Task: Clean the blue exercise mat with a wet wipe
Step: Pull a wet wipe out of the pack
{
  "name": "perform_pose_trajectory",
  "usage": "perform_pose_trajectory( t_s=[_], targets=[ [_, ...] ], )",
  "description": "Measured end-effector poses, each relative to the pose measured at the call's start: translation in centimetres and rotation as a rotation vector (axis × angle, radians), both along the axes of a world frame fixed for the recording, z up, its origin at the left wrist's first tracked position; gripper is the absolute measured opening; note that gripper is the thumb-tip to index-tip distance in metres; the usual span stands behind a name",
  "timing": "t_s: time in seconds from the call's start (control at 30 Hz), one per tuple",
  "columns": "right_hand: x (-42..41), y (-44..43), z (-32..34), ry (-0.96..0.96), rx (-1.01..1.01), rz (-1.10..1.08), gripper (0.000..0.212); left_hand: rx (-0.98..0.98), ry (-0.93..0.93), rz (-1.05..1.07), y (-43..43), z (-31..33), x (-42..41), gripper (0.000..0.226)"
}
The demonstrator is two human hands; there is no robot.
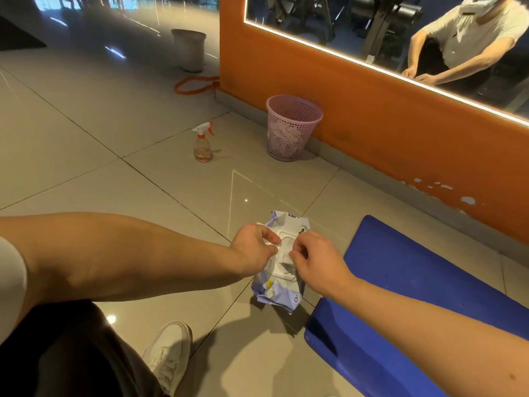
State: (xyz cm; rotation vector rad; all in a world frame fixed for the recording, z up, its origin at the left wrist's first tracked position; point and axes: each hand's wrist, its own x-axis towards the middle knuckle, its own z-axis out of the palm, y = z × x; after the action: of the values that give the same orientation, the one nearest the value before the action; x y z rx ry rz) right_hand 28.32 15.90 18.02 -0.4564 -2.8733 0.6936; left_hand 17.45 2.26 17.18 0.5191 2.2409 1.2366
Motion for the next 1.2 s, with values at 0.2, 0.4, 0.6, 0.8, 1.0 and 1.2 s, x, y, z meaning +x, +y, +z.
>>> perform_pose_trajectory(
  t_s=[0.2, 0.4, 0.6, 0.8, 1.0, 1.2],
  targets=[
    [0.1, 0.5, 0.2, -0.032, -0.331, -0.117, 0.016, -0.019, 0.02, 0.007, 0.0, -0.2, -0.4, 0.013],
    [0.0, 0.2, 0.0, 0.073, -0.305, -0.129, 0.012, -0.003, 0.001, 0.032, 0.0, -0.2, -0.6, 0.012],
    [0.3, 0.3, 0.0, -0.008, 0.144, 0.061, 0.006, -0.007, 0.001, 0.029, -0.1, -0.2, -0.7, 0.012],
    [0.5, 0.4, 1.3, 0.095, -0.284, -0.22, 0.014, -0.018, 0.016, 0.024, -0.2, -0.3, -0.9, 0.013],
    [-0.1, 1.1, 1.8, 0.188, -0.712, -0.462, 0.012, -0.043, 0.011, 0.023, -0.6, -0.7, -1.2, 0.014],
    [-0.5, 1.1, 2.4, 0.305, -0.733, -0.605, 0.021, -0.025, -0.006, 0.024, -0.5, -0.7, -1.4, 0.013]
  ],
)
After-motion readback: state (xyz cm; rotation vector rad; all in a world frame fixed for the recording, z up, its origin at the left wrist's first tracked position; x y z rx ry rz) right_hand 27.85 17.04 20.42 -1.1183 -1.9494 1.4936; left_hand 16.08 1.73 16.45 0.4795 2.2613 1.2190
